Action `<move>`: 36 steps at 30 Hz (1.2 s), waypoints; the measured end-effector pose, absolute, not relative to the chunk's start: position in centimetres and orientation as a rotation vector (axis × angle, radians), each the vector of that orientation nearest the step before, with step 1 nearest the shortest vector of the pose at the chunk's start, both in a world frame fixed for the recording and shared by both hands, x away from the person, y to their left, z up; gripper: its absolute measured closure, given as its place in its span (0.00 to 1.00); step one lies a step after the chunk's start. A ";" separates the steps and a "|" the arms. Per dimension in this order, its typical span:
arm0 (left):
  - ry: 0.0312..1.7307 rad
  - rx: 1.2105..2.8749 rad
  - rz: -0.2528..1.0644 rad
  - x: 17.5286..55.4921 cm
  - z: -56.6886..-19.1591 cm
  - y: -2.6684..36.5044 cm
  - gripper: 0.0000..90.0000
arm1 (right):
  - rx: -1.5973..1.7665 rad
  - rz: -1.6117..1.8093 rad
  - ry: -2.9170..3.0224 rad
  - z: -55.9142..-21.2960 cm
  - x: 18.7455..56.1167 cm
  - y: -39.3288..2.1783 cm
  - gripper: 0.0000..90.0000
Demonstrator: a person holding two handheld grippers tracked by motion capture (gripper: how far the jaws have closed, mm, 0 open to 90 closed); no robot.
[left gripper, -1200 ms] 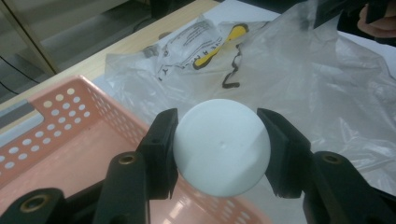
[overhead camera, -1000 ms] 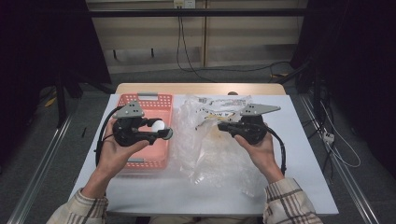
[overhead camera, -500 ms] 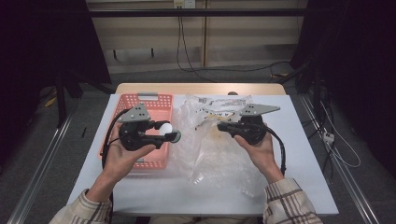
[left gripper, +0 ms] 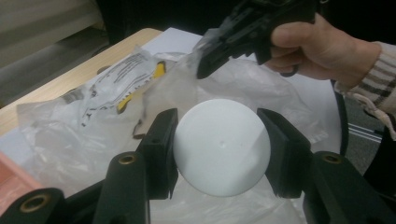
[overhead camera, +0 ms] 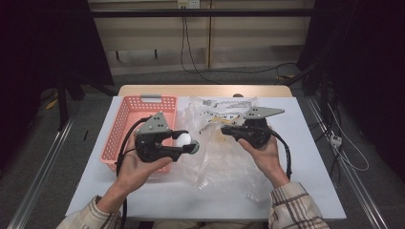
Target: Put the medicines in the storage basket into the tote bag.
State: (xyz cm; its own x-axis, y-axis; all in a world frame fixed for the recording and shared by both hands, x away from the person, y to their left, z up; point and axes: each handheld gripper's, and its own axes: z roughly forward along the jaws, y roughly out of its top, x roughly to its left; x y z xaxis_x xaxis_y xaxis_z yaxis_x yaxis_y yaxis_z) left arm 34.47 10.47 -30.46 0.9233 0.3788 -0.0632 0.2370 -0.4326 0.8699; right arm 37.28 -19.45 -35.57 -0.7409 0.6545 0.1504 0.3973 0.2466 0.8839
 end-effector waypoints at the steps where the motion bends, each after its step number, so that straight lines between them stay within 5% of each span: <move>1: 0.434 2.035 0.167 34.3 -30.4 10.1 0.56 | 0.984 1.494 2.270 -35.6 37.3 -19.5 1.00; 16: 0.370 2.058 0.081 33.6 -31.7 4.2 0.56 | 0.988 1.487 2.277 -35.7 37.3 -19.5 1.00; 26: 0.427 2.163 0.055 35.1 -36.7 -0.2 0.56 | 0.999 1.479 2.277 -35.8 37.4 -19.7 1.00; 36: 0.557 2.194 0.105 37.1 -39.8 -0.6 0.56 | 1.010 1.473 2.278 -35.8 37.4 -19.8 1.00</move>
